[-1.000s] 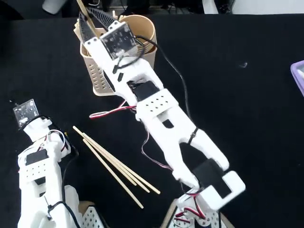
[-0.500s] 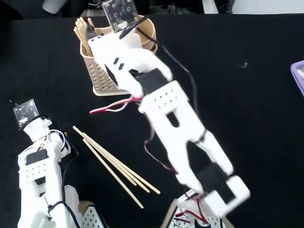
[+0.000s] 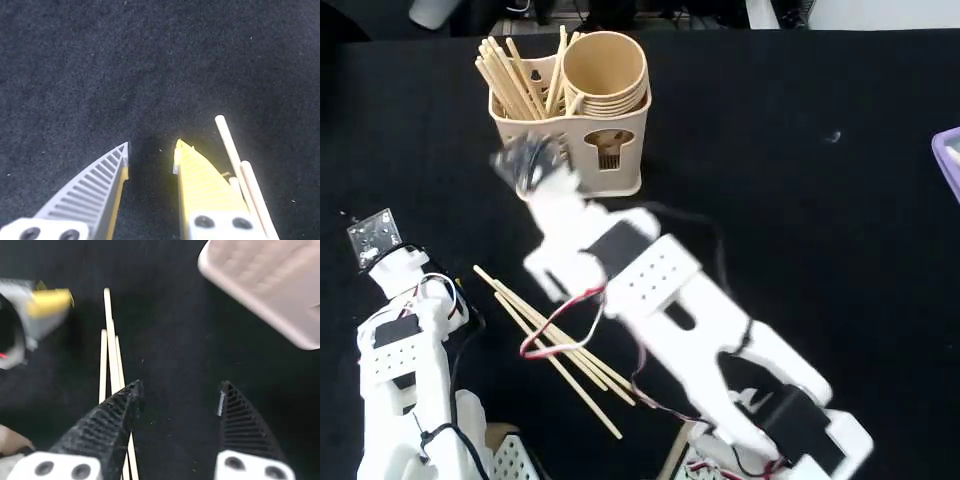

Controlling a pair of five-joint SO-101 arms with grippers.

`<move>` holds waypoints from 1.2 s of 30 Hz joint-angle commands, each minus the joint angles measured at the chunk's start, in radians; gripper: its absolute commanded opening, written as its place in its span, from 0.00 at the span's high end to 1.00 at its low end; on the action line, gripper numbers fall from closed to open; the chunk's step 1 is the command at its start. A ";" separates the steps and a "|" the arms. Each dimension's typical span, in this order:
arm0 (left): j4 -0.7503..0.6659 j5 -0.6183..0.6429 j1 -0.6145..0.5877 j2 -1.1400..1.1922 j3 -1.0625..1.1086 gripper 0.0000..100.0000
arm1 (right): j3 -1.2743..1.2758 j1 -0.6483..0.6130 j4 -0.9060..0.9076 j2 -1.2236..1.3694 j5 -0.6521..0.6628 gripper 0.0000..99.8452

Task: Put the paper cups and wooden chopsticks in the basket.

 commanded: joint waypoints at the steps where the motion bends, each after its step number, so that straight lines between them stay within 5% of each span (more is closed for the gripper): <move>1: -0.002 -0.005 -0.054 -0.020 -0.015 0.85 | 0.085 -0.069 -0.166 0.065 -0.005 0.76; 15: 0.002 0.000 -0.151 -0.020 -0.036 0.85 | -0.208 -0.160 -0.072 0.478 -0.005 0.76; 21: 0.000 0.000 -0.151 -0.020 -0.036 0.85 | -0.306 -0.078 0.029 0.544 0.012 1.00; 25: 0.000 0.000 -0.151 -0.020 -0.036 0.85 | -0.321 -0.025 0.089 0.522 0.138 0.99; 36: -0.002 0.000 -0.150 -0.020 -0.036 0.85 | -0.325 0.092 0.230 0.085 0.152 0.99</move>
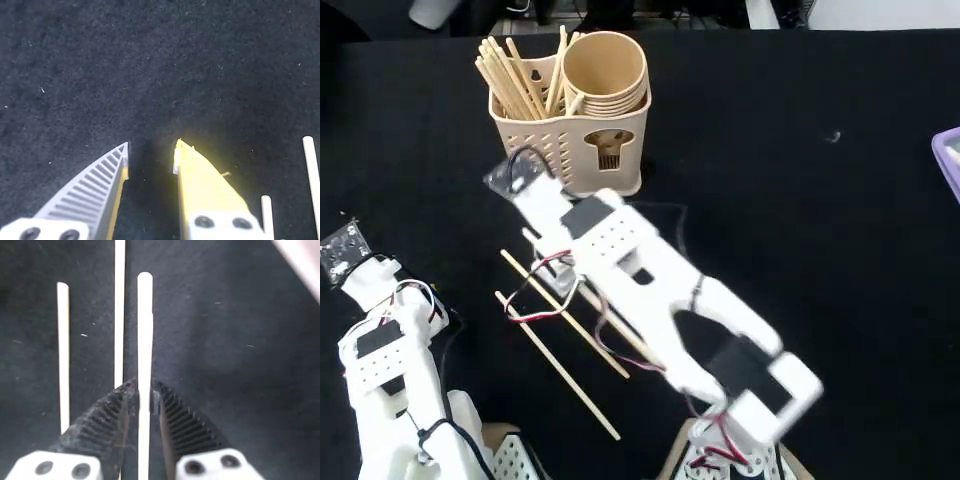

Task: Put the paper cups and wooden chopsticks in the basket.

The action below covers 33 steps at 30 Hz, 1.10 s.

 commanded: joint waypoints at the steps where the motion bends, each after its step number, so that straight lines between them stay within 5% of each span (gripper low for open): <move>1: -0.002 0.000 -0.010 -0.020 -0.036 0.85 | -0.053 0.021 0.035 -0.220 0.009 0.99; 6: -0.002 0.000 -0.008 -0.018 -0.036 0.85 | -0.096 0.041 -0.091 -0.421 0.009 0.99; 15: -0.002 -0.008 0.088 -0.018 -0.015 0.85 | -0.197 0.143 -0.733 -0.389 -0.002 0.99; 25: -0.002 -0.009 0.093 -0.018 -0.012 0.85 | -0.513 0.144 -0.959 -0.145 -0.002 0.99; 33: -0.002 -0.009 0.093 -0.018 -0.012 0.85 | -0.615 0.164 -0.967 0.105 -0.002 0.99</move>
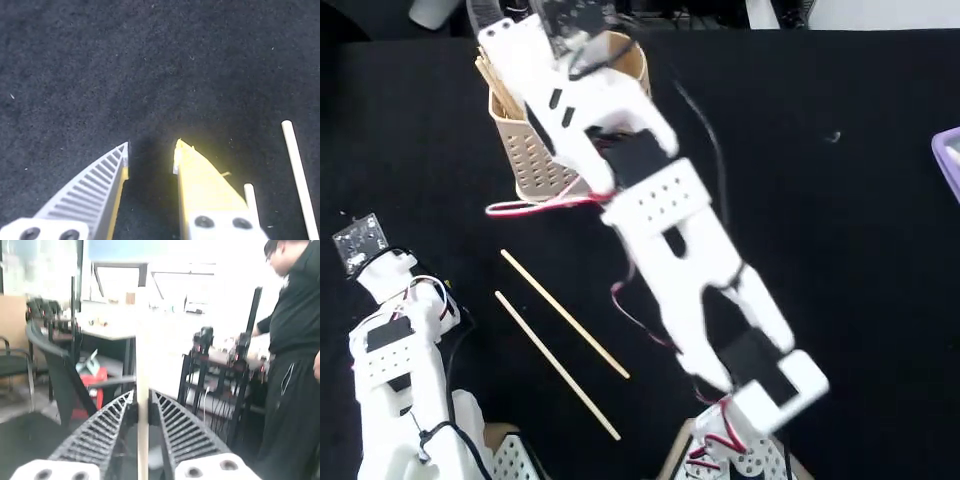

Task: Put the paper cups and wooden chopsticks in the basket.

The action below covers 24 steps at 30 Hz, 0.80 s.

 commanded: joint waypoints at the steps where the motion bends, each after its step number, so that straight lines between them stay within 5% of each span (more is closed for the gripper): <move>1: -0.002 -0.009 0.010 -0.018 -0.012 0.85 | -0.064 0.044 -0.005 0.045 0.002 0.99; 5: -0.002 -0.009 0.010 -0.018 -0.012 0.85 | -0.070 0.064 0.196 0.058 0.002 0.96; 11: -0.002 -0.009 0.010 -0.018 -0.012 0.85 | -0.125 0.063 0.500 -0.015 0.002 0.71; 21: -0.002 -0.009 0.010 -0.018 -0.013 0.85 | -0.099 0.003 1.250 -0.223 0.011 0.79; 24: -0.002 -0.009 0.008 -0.018 -0.015 0.85 | 0.101 -0.095 1.321 -0.213 0.012 0.74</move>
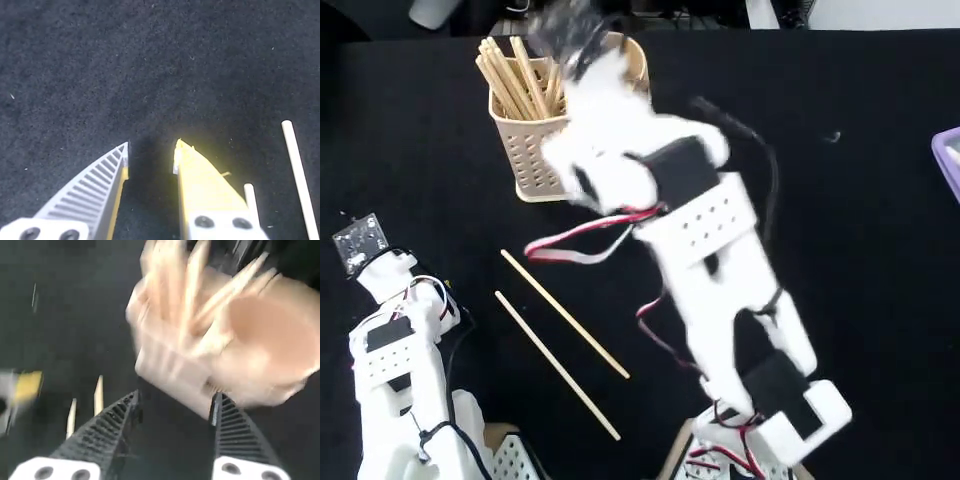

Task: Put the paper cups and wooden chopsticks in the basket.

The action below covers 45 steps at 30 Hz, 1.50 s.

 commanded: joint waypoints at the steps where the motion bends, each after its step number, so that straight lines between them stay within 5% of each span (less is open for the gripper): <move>1: -0.002 -0.009 0.005 -0.018 -0.016 0.85 | 0.229 -0.120 0.063 -0.039 0.009 0.72; 10: 0.005 -0.002 -0.082 -0.018 -0.038 0.85 | 0.819 -0.292 -0.431 -0.030 -0.018 0.69; 17: 0.005 0.000 -0.096 -0.012 -0.047 0.85 | 0.909 -0.365 -0.516 -0.030 -0.109 0.55; 25: 0.005 0.000 -0.096 -0.017 -0.044 0.85 | 0.934 -0.416 -0.654 0.019 -0.133 0.58; 31: 0.005 0.000 -0.096 -0.018 -0.042 0.85 | 0.828 -0.411 -0.637 0.179 -0.129 0.58; 45: 0.005 0.000 -0.096 -0.018 -0.042 0.85 | 0.424 -0.318 -0.259 0.479 -0.075 0.65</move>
